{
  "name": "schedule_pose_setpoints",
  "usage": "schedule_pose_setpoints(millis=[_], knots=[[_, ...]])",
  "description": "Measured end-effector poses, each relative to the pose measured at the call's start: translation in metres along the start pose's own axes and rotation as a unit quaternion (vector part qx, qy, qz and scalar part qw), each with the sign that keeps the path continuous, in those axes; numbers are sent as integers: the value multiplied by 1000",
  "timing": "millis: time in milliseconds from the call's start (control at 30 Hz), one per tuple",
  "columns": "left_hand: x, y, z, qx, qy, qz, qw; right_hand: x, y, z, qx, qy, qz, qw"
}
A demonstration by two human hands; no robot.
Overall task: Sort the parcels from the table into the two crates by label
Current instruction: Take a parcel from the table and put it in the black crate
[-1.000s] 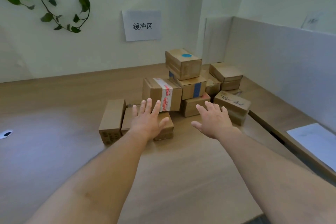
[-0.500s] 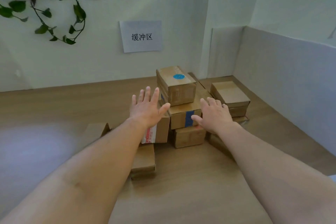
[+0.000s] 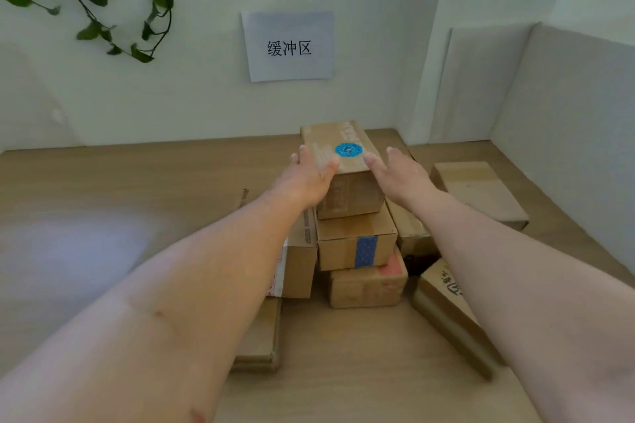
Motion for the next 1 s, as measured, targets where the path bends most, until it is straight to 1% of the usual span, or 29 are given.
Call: schedule_pose_setpoints(millis=[67, 133, 233, 367, 533, 667, 767, 1000], knots=[[4, -1, 5, -49, -15, -28, 998, 4, 1, 5, 36, -30, 5, 999], [3, -2, 5, -88, -16, -38, 995, 5, 0, 8, 86, -43, 15, 995], [-7, -5, -1, -127, 0, -34, 991, 0, -7, 6, 121, -54, 8, 991], [-28, -17, -14, -156, 30, -22, 987, -14, -19, 6, 150, -68, -31, 986], [-61, -45, -33, -164, 59, -32, 984, -45, -44, 14, 131, -105, -75, 983], [-89, -76, -41, -176, 69, -52, 981, -77, -59, 31, 149, -143, -80, 975], [-113, -103, -47, -193, 76, -64, 976, -99, -73, 49, 156, -167, -88, 970], [-190, -178, -63, -209, 94, -110, 967, -157, -112, 111, 106, -216, -100, 965]])
Point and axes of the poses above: each hand's wrist, its own x-axis towards the middle knuckle, its own z-axis out of the palm, y = z × x, the point moved 2 cm from there along x, towards the middle knuckle, and after that the axes turned 7 degrees about x, right-handed, at the moved point
